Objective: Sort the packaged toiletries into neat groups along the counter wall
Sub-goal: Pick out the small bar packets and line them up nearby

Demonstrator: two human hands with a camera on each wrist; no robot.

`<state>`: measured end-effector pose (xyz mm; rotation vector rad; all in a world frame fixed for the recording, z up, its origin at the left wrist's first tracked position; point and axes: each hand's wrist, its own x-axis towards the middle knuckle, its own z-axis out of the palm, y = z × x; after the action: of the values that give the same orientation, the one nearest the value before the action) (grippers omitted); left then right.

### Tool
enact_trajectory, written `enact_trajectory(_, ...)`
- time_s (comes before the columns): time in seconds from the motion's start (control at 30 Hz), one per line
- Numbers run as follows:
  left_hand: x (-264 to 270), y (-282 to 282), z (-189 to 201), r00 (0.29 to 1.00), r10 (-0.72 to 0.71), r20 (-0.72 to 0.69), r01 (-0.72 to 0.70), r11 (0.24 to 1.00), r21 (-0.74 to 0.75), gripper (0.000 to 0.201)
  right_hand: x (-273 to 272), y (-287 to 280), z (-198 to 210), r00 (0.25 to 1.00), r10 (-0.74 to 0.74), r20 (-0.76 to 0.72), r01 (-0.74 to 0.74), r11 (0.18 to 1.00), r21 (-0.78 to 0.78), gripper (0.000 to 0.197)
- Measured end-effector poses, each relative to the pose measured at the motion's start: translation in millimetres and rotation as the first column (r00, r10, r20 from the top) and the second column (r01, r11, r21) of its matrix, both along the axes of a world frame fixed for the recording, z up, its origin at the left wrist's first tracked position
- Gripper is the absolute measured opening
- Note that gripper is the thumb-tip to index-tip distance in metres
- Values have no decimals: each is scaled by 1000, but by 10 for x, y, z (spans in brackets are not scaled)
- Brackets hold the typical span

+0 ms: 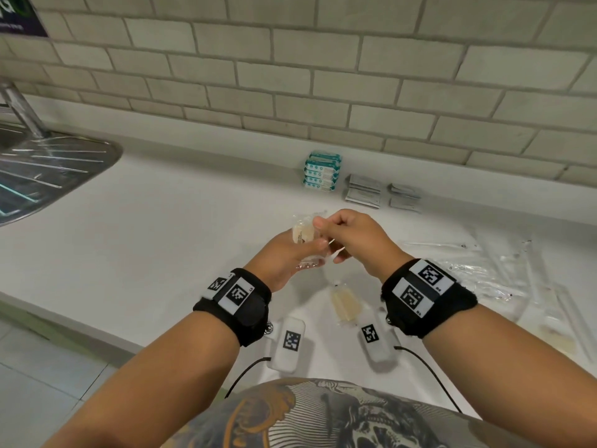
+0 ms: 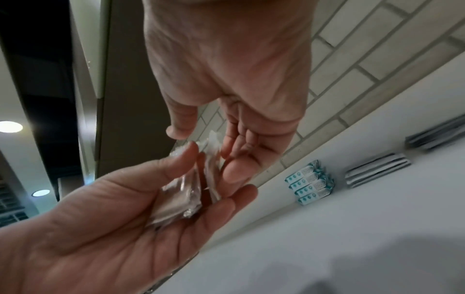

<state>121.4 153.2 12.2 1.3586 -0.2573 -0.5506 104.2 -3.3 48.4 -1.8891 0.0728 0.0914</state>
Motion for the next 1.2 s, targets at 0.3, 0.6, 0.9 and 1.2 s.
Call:
enact_trajectory(0.3, 122, 7, -27, 983, 165, 78, -166, 986, 7, 20, 47, -162, 70, 992, -30, -123, 42, 994, 98, 15)
enact_trajectory(0.6, 133, 46, -36, 986, 159, 58, -163, 985, 58, 22, 134, -346, 24, 994, -45, 98, 76, 937, -342, 10)
enact_trajectory(0.9, 99, 123, -96, 959, 248, -138, -248, 969, 21, 24, 48, -317, -288, 904, 239, -353, -426, 481, -766, 17)
enact_trajectory(1.2, 54, 59, -39, 992, 126, 6, -126, 991, 48, 25, 15, -166, -36, 990, 141, -10, -140, 972, -187, 12)
